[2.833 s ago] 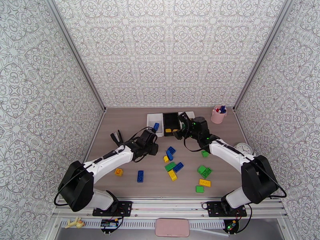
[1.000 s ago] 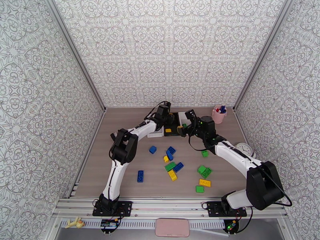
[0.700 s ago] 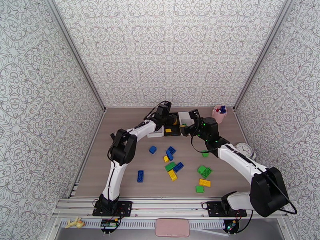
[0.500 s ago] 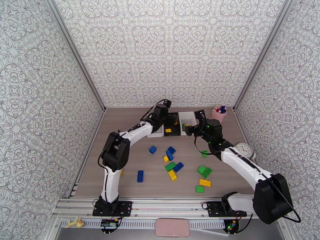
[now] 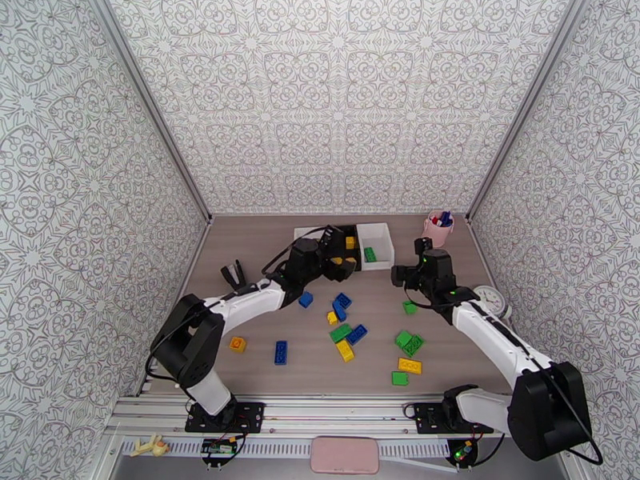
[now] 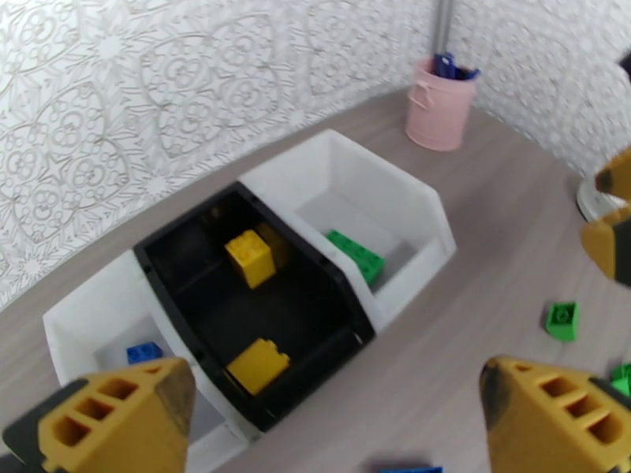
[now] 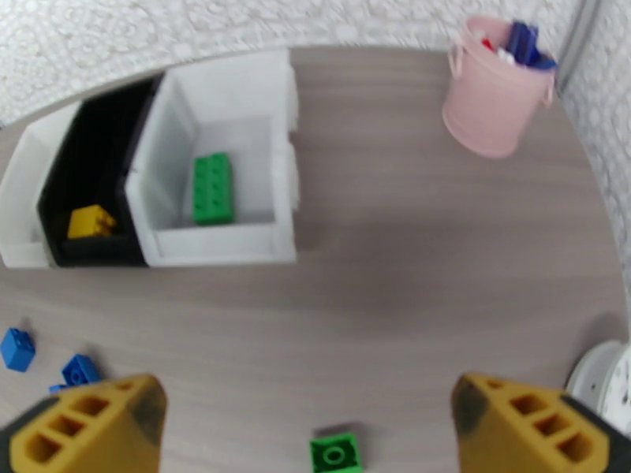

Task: Sort the legos into containers by color

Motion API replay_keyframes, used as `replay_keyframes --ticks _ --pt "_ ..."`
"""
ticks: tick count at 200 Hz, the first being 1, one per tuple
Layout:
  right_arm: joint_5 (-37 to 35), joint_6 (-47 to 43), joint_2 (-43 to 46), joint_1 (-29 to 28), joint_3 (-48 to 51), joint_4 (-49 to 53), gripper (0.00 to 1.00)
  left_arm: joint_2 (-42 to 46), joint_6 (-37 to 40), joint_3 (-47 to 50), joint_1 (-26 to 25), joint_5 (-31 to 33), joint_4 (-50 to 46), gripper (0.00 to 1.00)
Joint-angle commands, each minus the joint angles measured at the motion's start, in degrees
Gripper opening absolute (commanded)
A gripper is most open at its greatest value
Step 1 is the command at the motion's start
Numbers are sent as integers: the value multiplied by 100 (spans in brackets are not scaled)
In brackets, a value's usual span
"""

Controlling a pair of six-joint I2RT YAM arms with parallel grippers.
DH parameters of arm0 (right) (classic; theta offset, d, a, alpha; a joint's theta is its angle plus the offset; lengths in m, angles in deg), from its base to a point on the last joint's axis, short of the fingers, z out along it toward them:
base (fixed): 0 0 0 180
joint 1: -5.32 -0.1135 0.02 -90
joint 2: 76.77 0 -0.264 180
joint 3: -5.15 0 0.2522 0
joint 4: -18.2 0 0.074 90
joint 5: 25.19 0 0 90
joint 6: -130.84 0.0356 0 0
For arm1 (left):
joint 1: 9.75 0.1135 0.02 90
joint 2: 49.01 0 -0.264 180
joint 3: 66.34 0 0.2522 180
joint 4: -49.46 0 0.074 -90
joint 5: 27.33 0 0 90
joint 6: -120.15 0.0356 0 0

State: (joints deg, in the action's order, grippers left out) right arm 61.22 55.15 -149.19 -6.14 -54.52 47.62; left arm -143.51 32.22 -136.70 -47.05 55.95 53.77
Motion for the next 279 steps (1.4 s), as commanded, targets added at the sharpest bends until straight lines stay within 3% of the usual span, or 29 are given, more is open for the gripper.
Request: replay_keyframes --ticks 1,26,56,103,155,177,213,279 --pt "462 436 -191 169 91 738 100 325 558 506 -161 -934 651 100" --pt "486 398 -497 197 45 1070 99 495 972 895 -338 -1673 562 100" --pt "607 453 -840 206 43 1023 100 599 1165 1066 -615 -1659 465 100" --pt "902 470 -1419 206 -224 1149 96 555 815 1106 -672 -1981 607 100" --pt "1299 565 -1651 197 -225 1072 78 537 767 1188 -662 -1840 741 100" --pt "1211 581 -1673 197 -258 1143 64 529 761 1199 -667 -1815 789 100" --pt "1050 538 -1782 197 -372 1257 53 511 585 1245 -609 -1802 1042 100" --pt "935 524 -1950 199 -452 1259 47 531 450 1291 -538 -1806 1171 100"
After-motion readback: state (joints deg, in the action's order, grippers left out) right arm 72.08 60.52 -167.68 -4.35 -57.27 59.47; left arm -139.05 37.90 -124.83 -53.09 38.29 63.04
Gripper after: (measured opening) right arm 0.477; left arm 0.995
